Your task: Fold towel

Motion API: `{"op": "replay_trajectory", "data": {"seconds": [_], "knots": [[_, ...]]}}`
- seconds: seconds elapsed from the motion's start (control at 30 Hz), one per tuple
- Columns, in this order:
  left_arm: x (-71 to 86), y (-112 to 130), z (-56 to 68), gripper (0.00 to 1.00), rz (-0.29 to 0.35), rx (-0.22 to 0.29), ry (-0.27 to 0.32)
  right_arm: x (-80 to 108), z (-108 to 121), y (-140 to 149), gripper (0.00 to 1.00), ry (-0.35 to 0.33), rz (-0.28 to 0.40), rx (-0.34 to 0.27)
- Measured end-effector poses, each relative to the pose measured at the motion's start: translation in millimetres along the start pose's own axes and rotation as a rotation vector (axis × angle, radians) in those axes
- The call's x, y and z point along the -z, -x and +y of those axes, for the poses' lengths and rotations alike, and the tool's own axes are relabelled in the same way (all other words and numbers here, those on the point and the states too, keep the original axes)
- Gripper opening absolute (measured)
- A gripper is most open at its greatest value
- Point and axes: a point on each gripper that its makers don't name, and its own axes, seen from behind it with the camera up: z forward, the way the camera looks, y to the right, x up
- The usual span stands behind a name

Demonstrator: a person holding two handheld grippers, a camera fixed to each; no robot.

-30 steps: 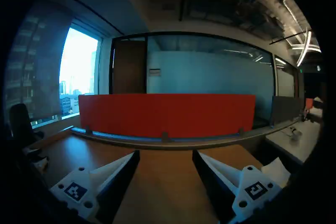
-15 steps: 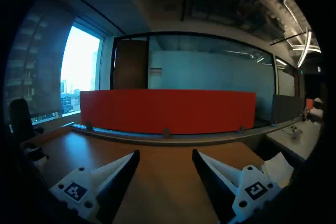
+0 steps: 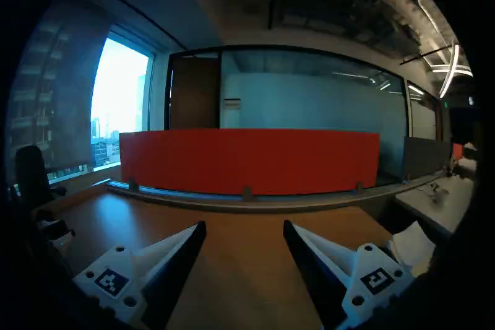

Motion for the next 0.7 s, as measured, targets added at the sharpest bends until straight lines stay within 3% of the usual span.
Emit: {"op": "replay_trajectory", "data": {"seconds": [0.7], "knots": [[-0.2, 0.8, 0.7, 0.97, -0.005, -0.002, 0.003, 0.3, 4.3, -3.8, 0.97, -0.01, 0.016, 0.014]]}}
